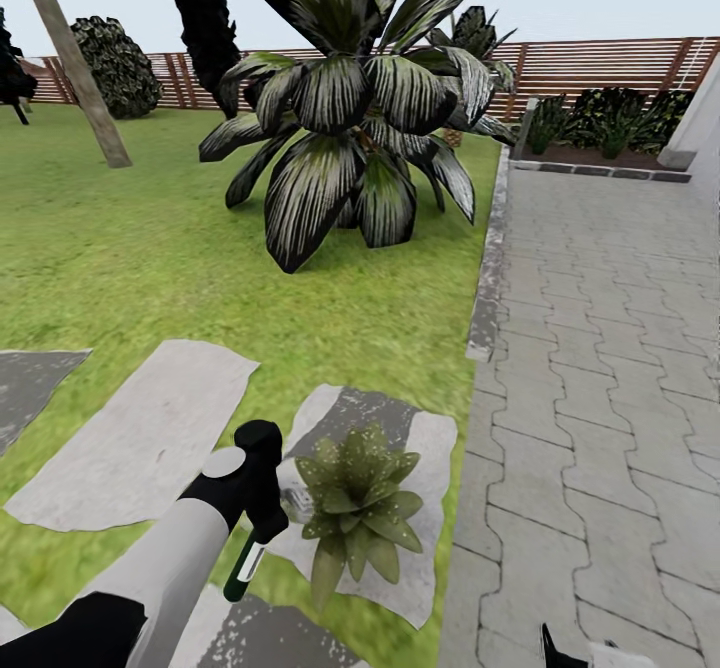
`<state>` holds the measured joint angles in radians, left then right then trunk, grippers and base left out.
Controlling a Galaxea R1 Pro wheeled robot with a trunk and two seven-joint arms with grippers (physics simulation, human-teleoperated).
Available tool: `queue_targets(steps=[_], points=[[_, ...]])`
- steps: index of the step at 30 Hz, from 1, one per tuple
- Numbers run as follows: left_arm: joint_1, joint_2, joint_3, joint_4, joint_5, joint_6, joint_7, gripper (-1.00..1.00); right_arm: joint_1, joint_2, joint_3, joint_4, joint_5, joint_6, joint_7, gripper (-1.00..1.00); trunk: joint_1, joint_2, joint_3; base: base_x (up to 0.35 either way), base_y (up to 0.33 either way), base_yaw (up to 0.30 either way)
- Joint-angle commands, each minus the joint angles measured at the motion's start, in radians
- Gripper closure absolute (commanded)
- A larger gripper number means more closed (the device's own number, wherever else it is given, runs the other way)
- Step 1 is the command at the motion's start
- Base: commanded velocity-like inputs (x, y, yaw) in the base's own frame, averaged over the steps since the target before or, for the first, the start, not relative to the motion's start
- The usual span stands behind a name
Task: Pick up the pesticide atomizer in the garden and spray insectifuge to fully cover both potted plants in the garden.
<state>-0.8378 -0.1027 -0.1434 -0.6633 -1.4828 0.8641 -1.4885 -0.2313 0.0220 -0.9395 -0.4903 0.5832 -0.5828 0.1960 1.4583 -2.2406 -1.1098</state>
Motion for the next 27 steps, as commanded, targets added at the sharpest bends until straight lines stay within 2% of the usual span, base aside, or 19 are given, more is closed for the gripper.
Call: queue_targets(steps=[1,7,17,27], points=[[0.0,0.0,-0.001,-0.001,-0.009,0.011,-0.01,1.0,-0.001,0.001,-0.008,-0.001,0.004,-0.003,0.008,-1.0,0.0,0.0,-0.001,0.0,-0.271,0.0],[-0.001,0.0,-0.001,-0.002,-0.006,0.011,-0.009,1.0,-0.001,0.001,-0.008,-0.001,0.004,-0.003,0.008,-1.0,0.0,0.0,-0.001,-0.061,-0.272,0.057],[0.0,0.0,0.002,0.002,0.002,0.012,0.027,1.0,-0.001,0.001,-0.008,-0.001,0.004,-0.003,0.008,-1.0,0.0,0.0,-0.001,-0.187,-0.215,0.265],[0.009,0.004,0.006,0.013,0.003,0.012,0.032,1.0,-0.002,0.001,-0.008,-0.002,0.003,-0.003,0.008,-1.0,0.0,0.0,-0.001,-0.016,-0.024,0.041]])
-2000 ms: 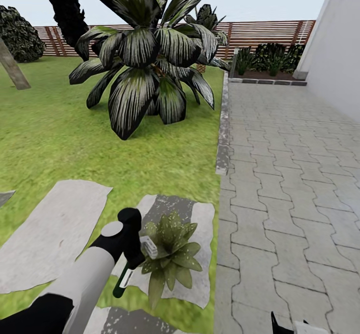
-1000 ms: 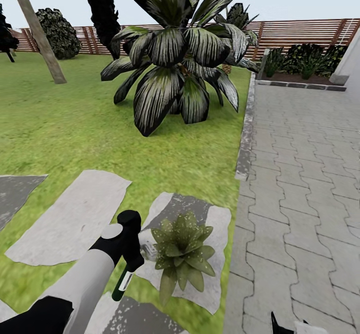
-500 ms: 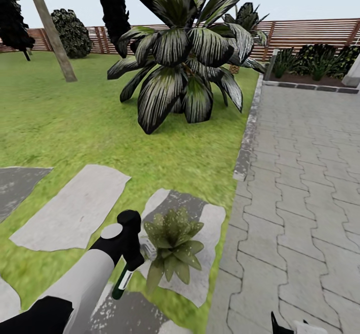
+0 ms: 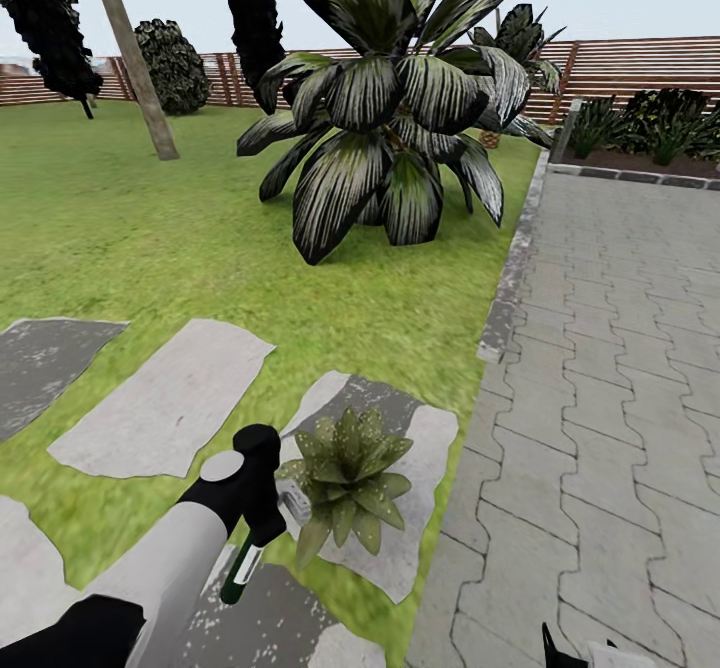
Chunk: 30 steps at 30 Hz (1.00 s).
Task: Pick up the pesticide atomizer in the garden and spray insectifuge to fully cover both potted plants in the garden.
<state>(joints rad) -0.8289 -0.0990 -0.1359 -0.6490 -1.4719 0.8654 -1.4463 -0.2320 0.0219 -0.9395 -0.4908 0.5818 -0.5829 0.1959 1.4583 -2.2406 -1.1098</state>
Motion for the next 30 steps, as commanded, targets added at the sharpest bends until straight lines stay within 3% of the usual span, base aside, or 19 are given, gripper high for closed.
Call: queue_targets(steps=[1,5,7,9,11,13,16,24,27,30], points=[[0.009,0.001,-0.001,-0.004,-0.008,0.01,-0.009,1.0,-0.001,0.001,-0.008,-0.001,0.004,-0.003,0.008,-1.0,0.0,0.0,-0.001,0.0,0.0,0.0],[0.049,0.008,0.015,-0.008,-0.003,0.01,0.046,1.0,-0.001,0.001,-0.008,-0.002,0.005,-0.003,0.008,-1.0,0.0,0.0,-0.001,0.0,0.0,0.0],[0.067,0.008,0.046,-0.004,0.024,0.007,0.07,1.0,-0.001,0.001,-0.008,-0.002,0.005,-0.003,0.008,-1.0,0.0,0.0,-0.001,0.0,0.0,0.0],[0.083,0.008,0.054,-0.002,0.052,0.005,0.107,1.0,0.0,0.001,-0.008,-0.001,0.005,-0.003,0.008,-1.0,0.0,0.0,-0.001,0.0,0.0,0.0],[0.099,0.008,0.057,-0.002,0.099,0.004,0.161,1.0,-0.001,0.001,-0.008,-0.001,0.006,-0.003,0.008,-1.0,0.0,0.0,-0.001,0.0,0.0,0.0],[0.105,0.009,0.058,-0.001,0.181,0.002,0.241,1.0,-0.001,0.001,-0.008,0.0,0.006,-0.003,0.008,-1.0,0.0,0.0,-0.001,0.0,0.0,0.0],[0.106,0.008,0.056,-0.001,0.237,0.0,0.284,1.0,-0.001,0.0,-0.008,0.0,0.006,-0.003,0.008,-1.0,0.0,0.0,-0.001,0.0,0.0,0.0],[0.102,0.016,0.049,-0.002,0.236,-0.004,0.279,1.0,-0.001,0.0,-0.01,-0.001,0.005,-0.003,0.008,-1.0,0.0,0.0,-0.001,0.0,0.0,0.0],[0.106,0.063,0.048,0.0,0.244,-0.006,0.279,1.0,-0.001,0.0,-0.01,-0.002,0.005,-0.003,0.008,-1.0,0.0,0.0,-0.001,0.0,0.0,0.0],[0.107,0.089,0.048,0.02,0.249,-0.007,0.278,1.0,-0.001,0.0,-0.009,-0.002,0.006,-0.003,0.008,-1.0,0.0,0.0,-0.001,0.0,0.0,0.0]])
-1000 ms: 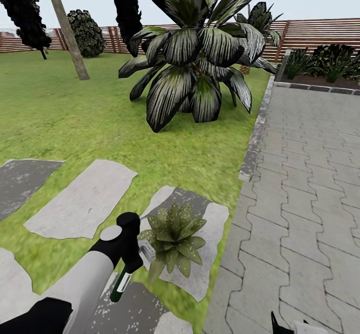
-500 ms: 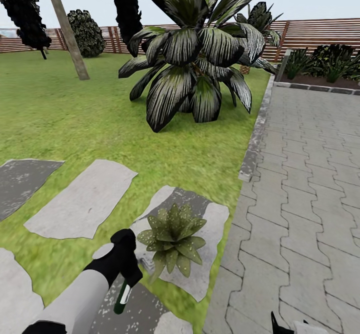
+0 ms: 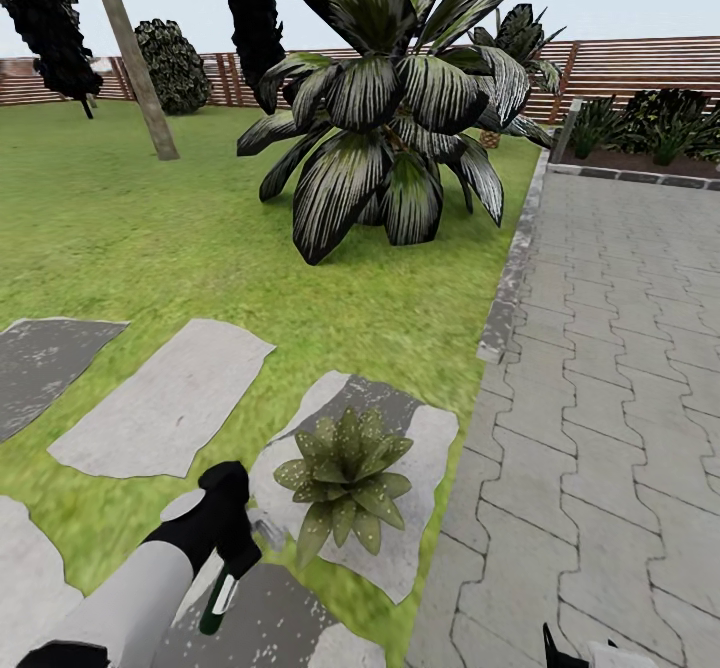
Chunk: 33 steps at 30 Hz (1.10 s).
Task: Pick up the pesticide atomizer in the garden and spray insectifuge to fully cover both potted plants in the garden.
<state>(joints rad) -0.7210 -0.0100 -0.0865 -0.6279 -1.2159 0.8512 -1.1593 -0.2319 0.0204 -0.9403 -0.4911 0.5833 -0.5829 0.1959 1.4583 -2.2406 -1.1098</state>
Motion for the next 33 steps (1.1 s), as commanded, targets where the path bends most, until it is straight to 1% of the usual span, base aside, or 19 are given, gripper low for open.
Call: queue_targets(steps=[1,3,5,10,12,14,19,21,23,28,33], points=[[0.0,0.002,-0.002,0.016,-0.009,0.007,-0.009,1.0,-0.001,0.001,-0.009,-0.001,0.004,-0.003,0.008,-1.0,0.0,0.0,-0.001,0.0,0.0,0.0],[-0.001,-0.002,-0.001,0.03,-0.008,0.006,-0.01,1.0,-0.001,0.001,-0.008,-0.001,0.004,-0.003,0.008,-1.0,0.0,0.0,-0.001,0.0,0.0,0.0],[-0.006,-0.007,0.0,0.026,-0.008,0.007,-0.01,1.0,-0.001,0.001,-0.009,-0.001,0.004,-0.003,0.008,-1.0,0.0,0.0,-0.001,0.0,0.0,0.0],[-0.021,-0.029,0.001,0.02,-0.008,0.012,-0.02,1.0,-0.001,0.001,-0.009,-0.001,0.004,-0.003,0.008,-1.0,0.0,0.0,-0.001,0.0,0.0,0.0],[-0.038,-0.037,0.001,0.019,-0.008,0.012,-0.03,1.0,-0.001,0.001,-0.009,-0.001,0.004,-0.003,0.008,-1.0,0.0,0.0,-0.001,0.0,0.0,0.0],[-0.044,-0.037,0.001,0.02,-0.008,0.011,-0.032,1.0,-0.001,0.001,-0.009,-0.001,0.004,-0.003,0.008,-1.0,0.0,0.0,-0.001,0.0,0.0,0.0],[-0.031,-0.033,0.0,0.023,-0.015,0.007,-0.023,1.0,-0.001,0.001,-0.009,-0.001,0.004,-0.003,0.008,-1.0,0.0,0.0,-0.001,0.0,0.0,0.0],[-0.031,-0.031,0.001,0.023,-0.011,0.008,-0.021,1.0,-0.001,0.001,-0.009,-0.001,0.004,-0.003,0.008,-1.0,0.0,0.0,-0.001,0.0,0.0,0.0],[-0.032,-0.034,0.002,0.031,-0.009,0.009,-0.021,1.0,-0.001,0.001,-0.009,-0.001,0.004,-0.003,0.008,-1.0,0.0,0.0,-0.001,0.005,0.0,0.0],[-0.029,-0.035,0.002,0.036,-0.013,0.009,-0.019,1.0,-0.001,0.001,-0.009,-0.001,0.003,-0.003,0.008,-1.0,0.0,0.0,-0.001,0.244,0.0,0.0],[-0.029,-0.037,0.002,0.036,-0.012,0.008,-0.019,1.0,-0.001,0.001,-0.009,-0.001,0.003,-0.003,0.008,-1.0,0.0,0.0,-0.001,0.042,0.0,0.0]])
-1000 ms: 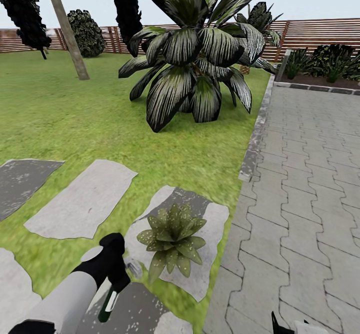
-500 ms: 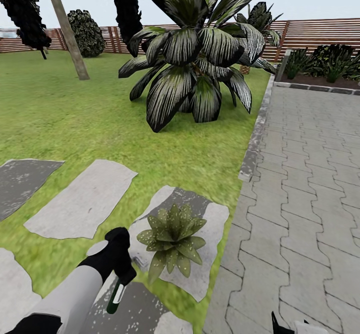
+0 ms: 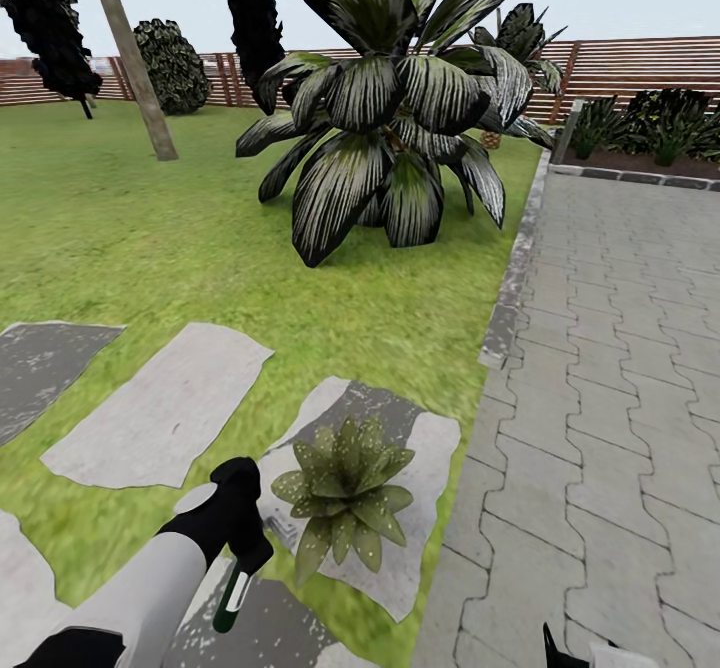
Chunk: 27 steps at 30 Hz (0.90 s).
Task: Pick up the pesticide atomizer in the garden and spray insectifuge to fully cover both potted plants in the garden.
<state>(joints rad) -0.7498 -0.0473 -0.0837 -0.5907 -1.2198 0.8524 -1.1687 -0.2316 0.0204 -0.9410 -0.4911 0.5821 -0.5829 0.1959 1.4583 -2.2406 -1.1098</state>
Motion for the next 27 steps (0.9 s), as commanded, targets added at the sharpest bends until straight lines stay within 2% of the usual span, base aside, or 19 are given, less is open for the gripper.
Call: queue_targets(steps=[1,3,10,15,19,24,27], points=[[0.0,0.0,-0.001,-0.001,-0.008,0.007,-0.009,1.0,-0.001,0.001,-0.008,-0.001,0.004,-0.003,0.008,-1.0,0.0,0.0,-0.001,0.005,0.0,0.0],[0.001,0.002,-0.001,0.0,-0.007,0.007,-0.008,1.0,-0.001,0.001,-0.008,-0.001,0.005,-0.003,0.008,-1.0,0.0,0.0,-0.001,0.001,0.0,0.0],[0.02,0.031,0.004,-0.015,-0.014,0.007,-0.008,1.0,-0.001,0.001,-0.008,-0.001,0.005,-0.003,0.008,-1.0,0.0,0.0,-0.001,0.0,0.0,0.0],[0.021,0.03,0.004,-0.072,-0.008,0.007,-0.008,1.0,-0.001,0.001,-0.008,-0.001,0.005,-0.003,0.008,-1.0,0.0,0.0,-0.001,0.0,0.0,0.0],[0.021,0.024,0.003,-0.082,-0.004,0.007,-0.007,1.0,-0.001,0.002,-0.007,-0.001,0.005,-0.003,0.008,-1.0,0.0,0.0,-0.001,0.0,0.0,0.0],[0.03,0.034,0.006,-0.066,-0.001,0.007,-0.005,1.0,-0.001,0.001,-0.007,-0.001,0.005,-0.003,0.008,-1.0,0.0,0.0,-0.001,0.0,0.0,0.0],[0.035,0.048,0.007,-0.066,-0.001,0.007,-0.005,1.0,-0.001,0.002,-0.007,-0.001,0.005,-0.003,0.008,-1.0,0.0,0.0,-0.001,0.0,0.0,0.0]])
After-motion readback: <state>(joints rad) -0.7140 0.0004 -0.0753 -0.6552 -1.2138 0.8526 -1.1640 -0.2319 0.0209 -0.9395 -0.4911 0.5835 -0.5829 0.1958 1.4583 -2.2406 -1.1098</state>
